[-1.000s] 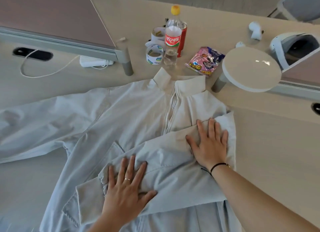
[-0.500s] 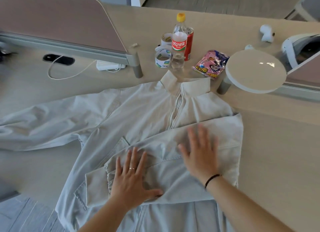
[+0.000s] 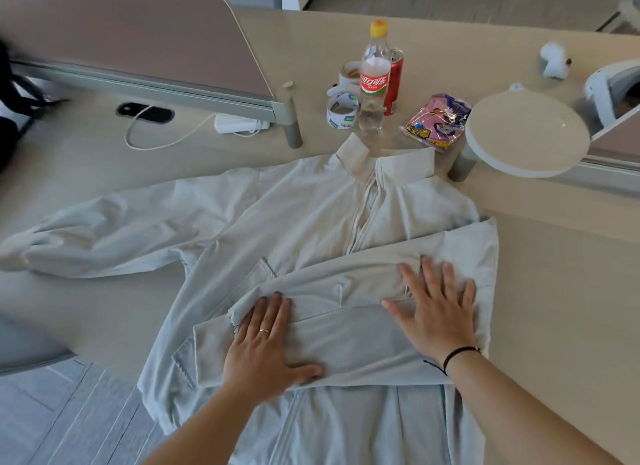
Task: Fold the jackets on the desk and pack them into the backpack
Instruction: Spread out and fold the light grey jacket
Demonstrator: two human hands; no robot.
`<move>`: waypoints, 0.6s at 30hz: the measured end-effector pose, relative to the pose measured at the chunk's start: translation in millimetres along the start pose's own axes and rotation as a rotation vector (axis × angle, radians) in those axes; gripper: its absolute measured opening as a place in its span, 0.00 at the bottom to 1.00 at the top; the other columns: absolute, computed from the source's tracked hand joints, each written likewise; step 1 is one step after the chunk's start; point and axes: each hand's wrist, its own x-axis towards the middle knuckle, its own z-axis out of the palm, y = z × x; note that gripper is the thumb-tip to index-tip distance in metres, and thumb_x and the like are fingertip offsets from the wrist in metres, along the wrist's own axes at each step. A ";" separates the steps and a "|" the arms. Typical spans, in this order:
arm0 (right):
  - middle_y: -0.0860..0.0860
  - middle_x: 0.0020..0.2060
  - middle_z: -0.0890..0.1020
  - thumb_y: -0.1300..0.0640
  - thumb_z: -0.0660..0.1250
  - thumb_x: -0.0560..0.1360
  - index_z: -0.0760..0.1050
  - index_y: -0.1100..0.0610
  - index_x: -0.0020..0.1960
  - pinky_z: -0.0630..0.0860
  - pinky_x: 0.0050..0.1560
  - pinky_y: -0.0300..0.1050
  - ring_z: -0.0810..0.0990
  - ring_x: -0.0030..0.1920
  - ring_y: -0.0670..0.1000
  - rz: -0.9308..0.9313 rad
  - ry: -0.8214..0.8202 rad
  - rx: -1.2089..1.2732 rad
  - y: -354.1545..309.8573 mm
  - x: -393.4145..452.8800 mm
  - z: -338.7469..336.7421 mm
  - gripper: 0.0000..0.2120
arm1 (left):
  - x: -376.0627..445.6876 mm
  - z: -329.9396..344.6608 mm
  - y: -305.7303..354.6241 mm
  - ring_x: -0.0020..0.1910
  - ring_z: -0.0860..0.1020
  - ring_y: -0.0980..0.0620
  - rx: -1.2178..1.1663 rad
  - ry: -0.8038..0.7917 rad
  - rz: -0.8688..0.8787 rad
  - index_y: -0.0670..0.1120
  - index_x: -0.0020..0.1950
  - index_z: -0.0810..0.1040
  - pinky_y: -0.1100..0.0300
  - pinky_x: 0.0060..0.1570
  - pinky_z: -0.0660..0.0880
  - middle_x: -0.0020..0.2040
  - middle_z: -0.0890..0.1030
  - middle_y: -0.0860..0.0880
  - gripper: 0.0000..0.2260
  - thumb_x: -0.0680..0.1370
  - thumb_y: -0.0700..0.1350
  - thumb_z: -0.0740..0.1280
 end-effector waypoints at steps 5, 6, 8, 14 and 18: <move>0.51 0.80 0.33 0.24 0.32 0.72 0.30 0.38 0.78 0.39 0.76 0.68 0.35 0.79 0.61 0.054 -0.093 0.095 -24.1 -14.8 -15.5 0.39 | -20.3 -33.3 -37.3 0.77 0.31 0.58 0.016 -0.154 0.045 0.54 0.79 0.32 0.58 0.77 0.35 0.79 0.32 0.57 0.50 0.66 0.78 0.46; 0.52 0.80 0.34 0.24 0.31 0.71 0.30 0.38 0.78 0.41 0.76 0.67 0.35 0.79 0.61 0.037 -0.110 0.138 -38.8 -23.0 -19.0 0.40 | -25.1 -41.9 -45.9 0.77 0.31 0.58 -0.015 -0.159 0.035 0.54 0.80 0.34 0.58 0.78 0.37 0.80 0.33 0.57 0.49 0.66 0.78 0.43; 0.53 0.80 0.34 0.24 0.29 0.68 0.30 0.38 0.78 0.41 0.78 0.65 0.34 0.79 0.59 -0.042 -0.151 0.187 -75.2 -41.2 -24.9 0.41 | -29.2 -58.9 -64.0 0.79 0.35 0.56 -0.078 -0.132 -0.012 0.56 0.81 0.37 0.56 0.78 0.41 0.79 0.33 0.58 0.54 0.62 0.83 0.38; 0.52 0.81 0.37 0.26 0.30 0.70 0.33 0.38 0.79 0.35 0.77 0.62 0.36 0.80 0.54 -0.221 -0.155 0.257 -200.6 -57.9 -47.0 0.39 | -4.8 -127.0 -131.1 0.79 0.57 0.42 -0.122 -0.051 -0.187 0.56 0.82 0.48 0.48 0.77 0.54 0.82 0.39 0.49 0.41 0.74 0.75 0.50; 0.50 0.82 0.44 0.29 0.37 0.78 0.36 0.39 0.80 0.36 0.77 0.61 0.41 0.81 0.52 -0.281 -0.146 0.289 -273.9 -33.9 -64.1 0.33 | 36.9 -159.0 -203.3 0.78 0.60 0.42 -0.336 0.103 -0.386 0.51 0.81 0.57 0.46 0.75 0.61 0.82 0.52 0.45 0.35 0.79 0.65 0.62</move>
